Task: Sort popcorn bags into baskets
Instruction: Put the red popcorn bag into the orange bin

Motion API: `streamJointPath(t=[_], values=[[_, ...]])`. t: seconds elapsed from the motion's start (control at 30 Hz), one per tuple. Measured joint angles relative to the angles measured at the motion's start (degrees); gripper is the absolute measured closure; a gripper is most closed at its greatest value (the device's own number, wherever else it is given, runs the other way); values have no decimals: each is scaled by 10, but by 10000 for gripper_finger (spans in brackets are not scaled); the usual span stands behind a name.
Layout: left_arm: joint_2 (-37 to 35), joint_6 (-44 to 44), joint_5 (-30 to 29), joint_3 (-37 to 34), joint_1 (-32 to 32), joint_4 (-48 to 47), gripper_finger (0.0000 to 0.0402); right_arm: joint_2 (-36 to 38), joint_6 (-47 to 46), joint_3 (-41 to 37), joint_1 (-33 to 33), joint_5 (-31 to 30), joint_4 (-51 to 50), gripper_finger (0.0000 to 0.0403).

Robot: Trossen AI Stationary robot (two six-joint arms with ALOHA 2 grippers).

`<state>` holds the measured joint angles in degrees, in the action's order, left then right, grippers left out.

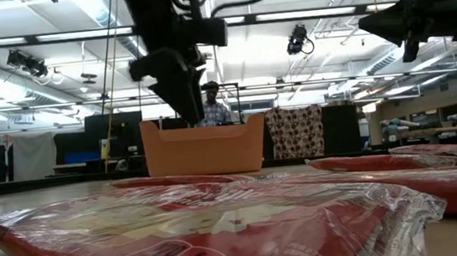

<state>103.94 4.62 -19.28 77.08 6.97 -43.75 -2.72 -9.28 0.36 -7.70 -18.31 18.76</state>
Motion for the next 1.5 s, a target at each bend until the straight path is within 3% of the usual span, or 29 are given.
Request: streamJointPath(t=[0.2, 0.43, 0.7, 0.93, 1.2, 1.5], values=[[33, -82, -27, 0, 110, -30, 186, 0, 0, 0, 0, 0, 0, 364], [65, -106, -58, -1, 188, -95, 189, 0, 0, 0, 0, 0, 0, 364], [103, -172, -160, -32, 209, -80, 200, 0, 0, 0, 0, 0, 0, 364], [106, -179, -168, -68, 202, -55, 218, 0, 0, 0, 0, 0, 0, 364], [103, -187, -183, -103, 195, -32, 268, 0, 0, 0, 0, 0, 0, 364], [105, -192, -173, -109, 194, -21, 388, 0, 0, 0, 0, 0, 0, 364]])
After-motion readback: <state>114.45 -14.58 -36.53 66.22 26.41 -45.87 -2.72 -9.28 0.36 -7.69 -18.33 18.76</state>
